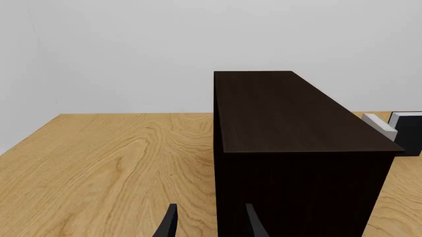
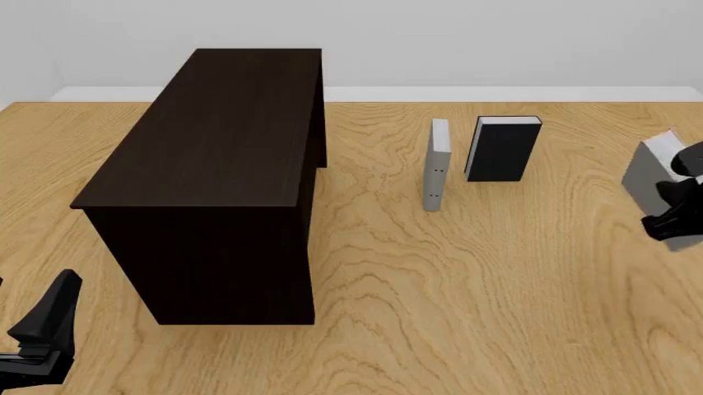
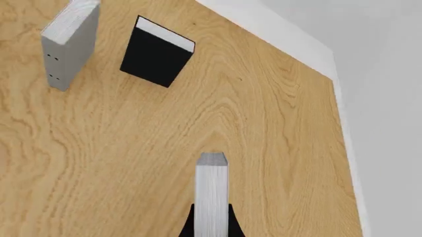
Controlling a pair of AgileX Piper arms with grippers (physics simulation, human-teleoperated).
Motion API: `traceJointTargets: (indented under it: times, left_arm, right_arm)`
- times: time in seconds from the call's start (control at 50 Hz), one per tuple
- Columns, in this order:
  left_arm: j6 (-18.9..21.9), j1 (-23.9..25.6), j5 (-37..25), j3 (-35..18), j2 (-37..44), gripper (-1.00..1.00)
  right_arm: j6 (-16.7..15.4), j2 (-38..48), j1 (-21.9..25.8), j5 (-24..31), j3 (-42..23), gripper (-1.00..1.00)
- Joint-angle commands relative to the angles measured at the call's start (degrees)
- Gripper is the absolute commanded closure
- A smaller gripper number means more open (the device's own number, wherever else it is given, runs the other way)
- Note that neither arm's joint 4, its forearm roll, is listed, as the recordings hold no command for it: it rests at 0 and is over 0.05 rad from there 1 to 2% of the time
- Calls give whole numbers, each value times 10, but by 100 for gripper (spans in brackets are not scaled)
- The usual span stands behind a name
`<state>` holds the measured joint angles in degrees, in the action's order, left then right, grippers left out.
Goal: Pick up the book on the right and place it under the cabinet shelf.
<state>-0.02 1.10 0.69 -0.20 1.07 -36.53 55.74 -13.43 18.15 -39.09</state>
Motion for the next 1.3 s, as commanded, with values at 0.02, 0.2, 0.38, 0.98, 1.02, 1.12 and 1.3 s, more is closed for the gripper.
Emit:
traceJointTargets:
  times: [0.02, 0.2, 0.38, 0.98, 1.02, 1.12, 1.3]
  left_arm:
    - [0, 0, 0, 0, 0, -100]
    - [0, 0, 0, 0, 0, -100]
    - [0, 0, 0, 0, 0, -100]
    - [0, 0, -5, 1, -5, -100]
    - [0, 0, -4, 1, -4, -100]
    - [0, 0, -5, 0, -5, -100]
    - [0, -1, -6, 0, -7, -100]
  right_arm:
    - [100, -105, 71, 61, -41, 100]
    - [173, -151, 125, 92, -62, 100]
    - [246, -189, 167, 112, -99, 100]
    - [457, -213, 230, 76, -89, 100]
    - [498, -218, 247, 69, -77, 100]
    - [602, -259, 271, 27, -38, 100]
    - [717, -331, 329, -29, 17, 100]
